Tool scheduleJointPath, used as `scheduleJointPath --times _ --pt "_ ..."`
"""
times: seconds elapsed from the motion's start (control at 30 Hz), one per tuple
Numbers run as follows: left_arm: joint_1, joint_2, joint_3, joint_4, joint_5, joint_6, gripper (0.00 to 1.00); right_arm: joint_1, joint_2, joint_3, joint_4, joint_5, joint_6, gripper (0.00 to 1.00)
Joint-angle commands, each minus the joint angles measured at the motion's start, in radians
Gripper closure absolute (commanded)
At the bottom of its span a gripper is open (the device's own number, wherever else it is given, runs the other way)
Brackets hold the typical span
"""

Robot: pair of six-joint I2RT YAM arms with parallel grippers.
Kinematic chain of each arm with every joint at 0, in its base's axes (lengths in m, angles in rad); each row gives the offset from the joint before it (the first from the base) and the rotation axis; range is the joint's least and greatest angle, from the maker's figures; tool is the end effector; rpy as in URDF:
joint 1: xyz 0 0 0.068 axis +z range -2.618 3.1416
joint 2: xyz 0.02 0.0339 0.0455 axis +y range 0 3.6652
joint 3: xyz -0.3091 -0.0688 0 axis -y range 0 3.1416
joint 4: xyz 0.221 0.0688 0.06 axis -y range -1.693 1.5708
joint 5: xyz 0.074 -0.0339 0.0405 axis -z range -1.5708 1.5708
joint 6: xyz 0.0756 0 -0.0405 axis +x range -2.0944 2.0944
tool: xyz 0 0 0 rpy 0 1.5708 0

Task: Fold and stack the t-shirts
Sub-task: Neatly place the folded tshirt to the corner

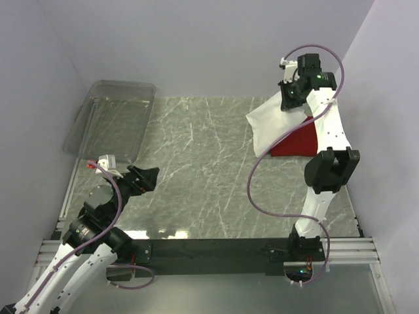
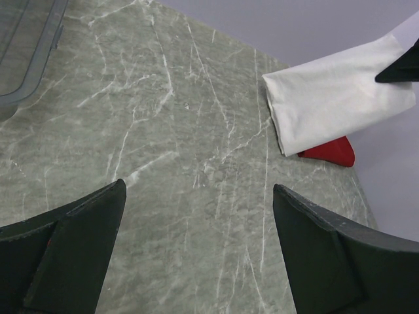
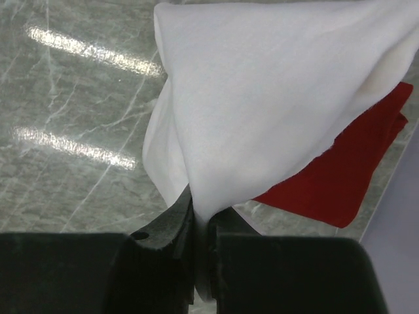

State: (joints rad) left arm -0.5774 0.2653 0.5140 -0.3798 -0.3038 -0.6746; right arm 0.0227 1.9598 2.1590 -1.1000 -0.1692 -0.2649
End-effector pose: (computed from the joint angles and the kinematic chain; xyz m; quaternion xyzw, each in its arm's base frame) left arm 0.0677 -0.0171 0.2880 -0.1357 0.7375 -0.2896 0.5948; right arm 0.4338 0.0226 0.3856 -0.1623 0.9273 0.0396 0.3348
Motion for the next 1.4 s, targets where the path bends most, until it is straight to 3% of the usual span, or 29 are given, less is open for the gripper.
scheduleJointPath --times 0.0,0.87,1.37 --pt "-0.001 -0.005 -0.003 0.033 0.006 -0.003 0.01 -0.042 -0.030 0.061 -0.006 -0.006 -0.026 1.00" --pt "-0.002 0.020 -0.002 0.032 0.005 0.000 0.00 -0.170 0.040 0.087 -0.018 -0.113 -0.088 1.00" --pt "-0.002 0.048 0.001 0.027 0.006 0.000 0.01 -0.273 0.079 -0.033 0.101 -0.132 -0.143 0.99"
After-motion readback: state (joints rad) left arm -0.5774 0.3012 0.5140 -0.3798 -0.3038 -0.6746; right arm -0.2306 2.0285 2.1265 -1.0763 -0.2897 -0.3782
